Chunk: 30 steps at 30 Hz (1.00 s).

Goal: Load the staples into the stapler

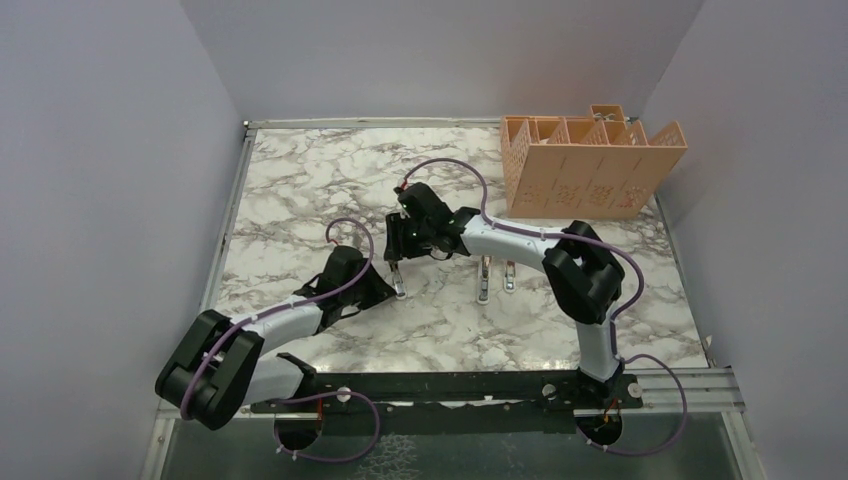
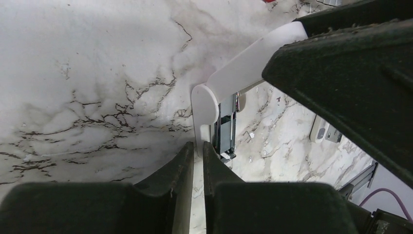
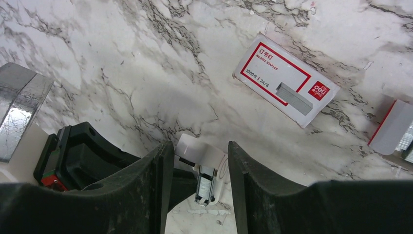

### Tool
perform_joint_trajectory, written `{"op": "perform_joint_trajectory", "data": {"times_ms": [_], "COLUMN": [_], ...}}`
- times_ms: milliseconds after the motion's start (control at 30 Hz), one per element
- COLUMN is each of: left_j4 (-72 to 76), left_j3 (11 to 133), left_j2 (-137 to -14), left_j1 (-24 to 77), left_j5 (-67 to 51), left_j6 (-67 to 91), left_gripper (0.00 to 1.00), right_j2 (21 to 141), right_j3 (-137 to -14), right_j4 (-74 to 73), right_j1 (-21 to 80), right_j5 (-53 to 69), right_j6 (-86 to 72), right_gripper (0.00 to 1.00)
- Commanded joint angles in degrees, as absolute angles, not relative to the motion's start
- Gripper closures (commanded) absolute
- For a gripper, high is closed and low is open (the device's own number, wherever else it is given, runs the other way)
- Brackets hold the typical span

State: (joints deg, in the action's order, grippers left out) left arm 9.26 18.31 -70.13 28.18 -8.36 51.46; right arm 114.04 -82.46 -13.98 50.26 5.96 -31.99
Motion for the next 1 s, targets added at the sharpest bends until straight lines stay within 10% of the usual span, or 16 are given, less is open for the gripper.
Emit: {"op": "perform_joint_trajectory", "data": {"times_ms": [0, 333, 967], "left_j4": [7.46, 2.90, 0.40], "left_j3": [18.88, 21.79, 22.50], "left_j2": [-72.07, -74.62, -73.78], "left_j1": [27.97, 27.97, 28.01], "left_j5": [-7.27, -4.70, -2.79], "left_j6": [48.14, 44.53, 43.11], "left_gripper": [0.89, 0.91, 0.94], "right_j2": [115.15, 112.44, 103.33], "right_j3": [-84.94, -81.23, -71.72], "right_j4": [-14.13, -15.35, -14.96], "right_j1": [50.62, 50.71, 52.42], "right_j5": [8.76, 9.59, 13.23], "right_j6": [-30.99, -29.55, -30.44], "right_gripper": [0.52, 0.72, 0.73]}}
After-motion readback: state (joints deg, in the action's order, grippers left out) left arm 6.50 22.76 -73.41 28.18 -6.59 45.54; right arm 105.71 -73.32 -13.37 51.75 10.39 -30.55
